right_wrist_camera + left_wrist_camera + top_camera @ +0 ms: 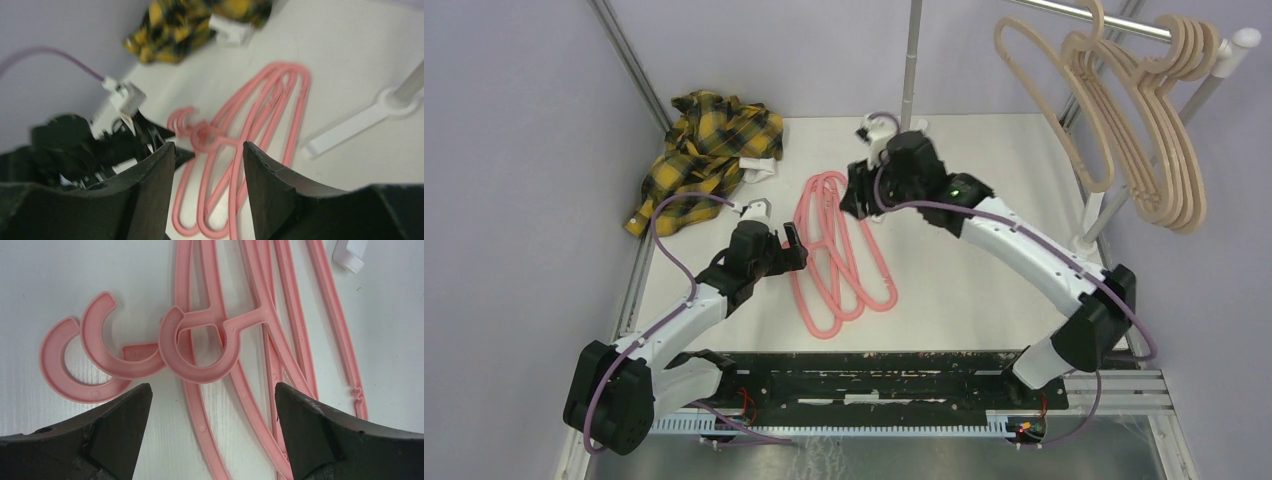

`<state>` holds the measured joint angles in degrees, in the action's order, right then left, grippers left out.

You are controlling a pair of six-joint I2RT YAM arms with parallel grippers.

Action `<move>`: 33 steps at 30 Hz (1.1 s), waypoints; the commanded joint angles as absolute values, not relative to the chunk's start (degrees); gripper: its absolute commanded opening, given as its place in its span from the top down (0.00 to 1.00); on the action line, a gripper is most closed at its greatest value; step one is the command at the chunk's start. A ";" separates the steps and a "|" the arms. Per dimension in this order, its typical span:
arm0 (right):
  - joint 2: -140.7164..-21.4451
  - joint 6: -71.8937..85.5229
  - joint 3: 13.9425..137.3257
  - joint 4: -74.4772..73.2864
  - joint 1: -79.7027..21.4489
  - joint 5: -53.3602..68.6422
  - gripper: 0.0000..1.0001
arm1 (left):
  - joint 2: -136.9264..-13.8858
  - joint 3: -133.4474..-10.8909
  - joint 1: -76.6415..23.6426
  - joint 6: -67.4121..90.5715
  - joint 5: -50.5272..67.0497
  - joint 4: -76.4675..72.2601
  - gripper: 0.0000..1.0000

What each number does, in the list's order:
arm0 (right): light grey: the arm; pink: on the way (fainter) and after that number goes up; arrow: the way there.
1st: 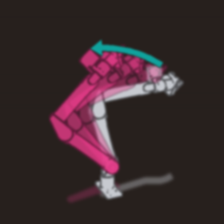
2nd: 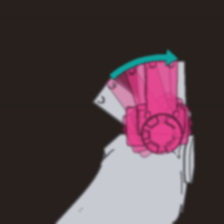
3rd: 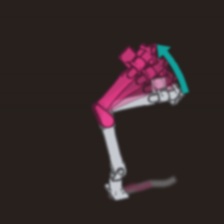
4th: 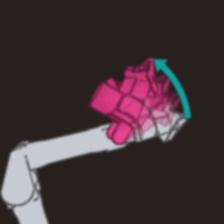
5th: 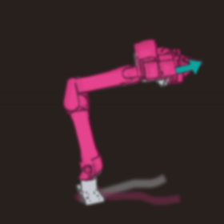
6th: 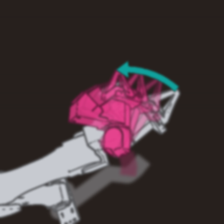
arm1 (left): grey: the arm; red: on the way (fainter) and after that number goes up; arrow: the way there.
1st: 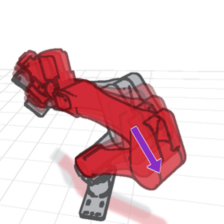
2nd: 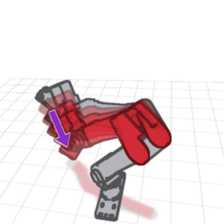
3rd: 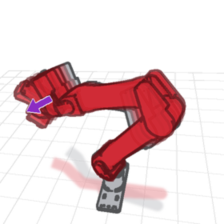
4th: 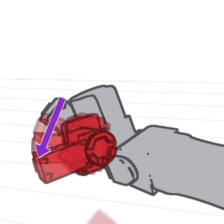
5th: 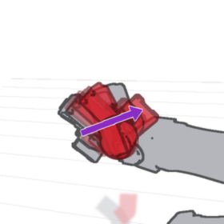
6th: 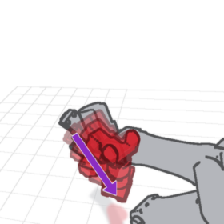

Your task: Organize the hangers

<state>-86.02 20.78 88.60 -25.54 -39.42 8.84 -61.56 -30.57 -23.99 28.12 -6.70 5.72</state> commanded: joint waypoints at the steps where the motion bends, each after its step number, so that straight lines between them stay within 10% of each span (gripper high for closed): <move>1: -89.47 15.99 81.96 -28.08 -44.47 6.83 0.45 | -60.93 -32.21 -24.00 29.44 -8.81 4.50 0.01; 26: -111.88 12.83 72.76 -21.89 -50.98 -1.12 0.50 | -58.37 -30.91 -24.00 30.49 -11.61 4.48 0.01; 33: -109.61 14.02 71.45 -21.75 -50.96 -0.75 0.77 | -56.45 -30.59 -24.05 30.75 -12.97 4.46 0.01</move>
<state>-111.22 13.93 72.86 -22.70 -50.96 -0.19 -58.17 -30.55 -23.99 28.51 -10.76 5.93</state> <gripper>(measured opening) 0.294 0.992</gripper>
